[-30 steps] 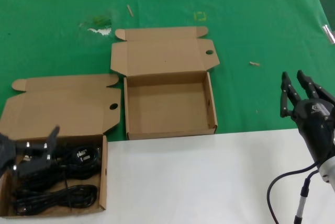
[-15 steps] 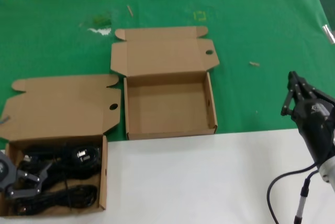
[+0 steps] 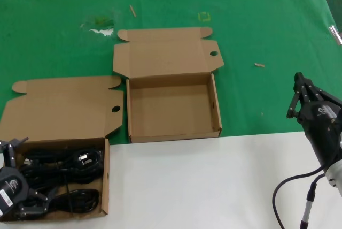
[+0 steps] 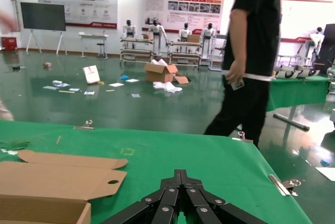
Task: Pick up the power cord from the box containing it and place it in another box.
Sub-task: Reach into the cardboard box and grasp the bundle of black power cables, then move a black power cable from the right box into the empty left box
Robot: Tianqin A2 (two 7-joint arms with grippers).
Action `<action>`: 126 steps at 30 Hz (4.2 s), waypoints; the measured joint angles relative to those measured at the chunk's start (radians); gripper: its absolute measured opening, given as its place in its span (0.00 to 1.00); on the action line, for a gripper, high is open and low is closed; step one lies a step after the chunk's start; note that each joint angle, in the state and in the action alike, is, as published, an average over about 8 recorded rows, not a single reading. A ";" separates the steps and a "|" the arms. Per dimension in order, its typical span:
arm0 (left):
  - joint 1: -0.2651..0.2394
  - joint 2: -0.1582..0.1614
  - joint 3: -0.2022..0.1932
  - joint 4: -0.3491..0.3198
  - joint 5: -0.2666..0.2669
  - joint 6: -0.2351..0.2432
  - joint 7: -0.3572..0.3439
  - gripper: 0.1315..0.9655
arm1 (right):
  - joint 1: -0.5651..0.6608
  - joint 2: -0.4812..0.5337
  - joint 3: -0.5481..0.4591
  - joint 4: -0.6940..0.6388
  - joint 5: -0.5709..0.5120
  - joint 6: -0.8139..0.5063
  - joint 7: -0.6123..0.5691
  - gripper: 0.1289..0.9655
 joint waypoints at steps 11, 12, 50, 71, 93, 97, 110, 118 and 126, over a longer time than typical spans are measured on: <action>0.052 -0.002 -0.010 -0.038 -0.007 -0.020 0.003 0.93 | 0.000 0.000 0.000 0.000 0.000 0.000 0.000 0.01; 0.057 -0.002 -0.011 -0.043 -0.007 -0.025 0.001 0.92 | 0.000 0.000 0.000 0.000 0.000 0.000 0.000 0.01; 0.076 -0.011 0.016 -0.064 0.008 -0.090 -0.086 0.17 | 0.000 0.000 0.000 0.000 0.000 0.000 0.000 0.01; 0.067 0.015 -0.001 -0.460 -0.002 -0.299 -0.490 0.08 | 0.000 0.000 0.000 0.000 0.000 0.000 0.000 0.01; -0.130 0.377 0.426 -0.286 0.400 -0.501 -0.074 0.08 | 0.000 0.000 0.000 0.000 0.000 0.000 0.000 0.01; -0.135 0.387 0.410 -0.246 0.530 -0.485 -0.182 0.08 | 0.000 0.000 0.000 0.000 0.000 0.000 0.000 0.01; -0.162 0.408 0.388 -0.182 0.744 -0.448 -0.379 0.08 | 0.000 0.000 0.000 0.000 0.000 0.000 0.000 0.01; -0.194 0.406 0.432 -0.154 0.704 -0.517 -0.362 0.12 | 0.000 0.000 0.000 0.000 0.000 0.000 0.000 0.01; -0.224 0.434 0.423 -0.103 0.722 -0.541 -0.388 0.16 | 0.000 0.000 0.000 0.000 0.000 0.000 0.000 0.01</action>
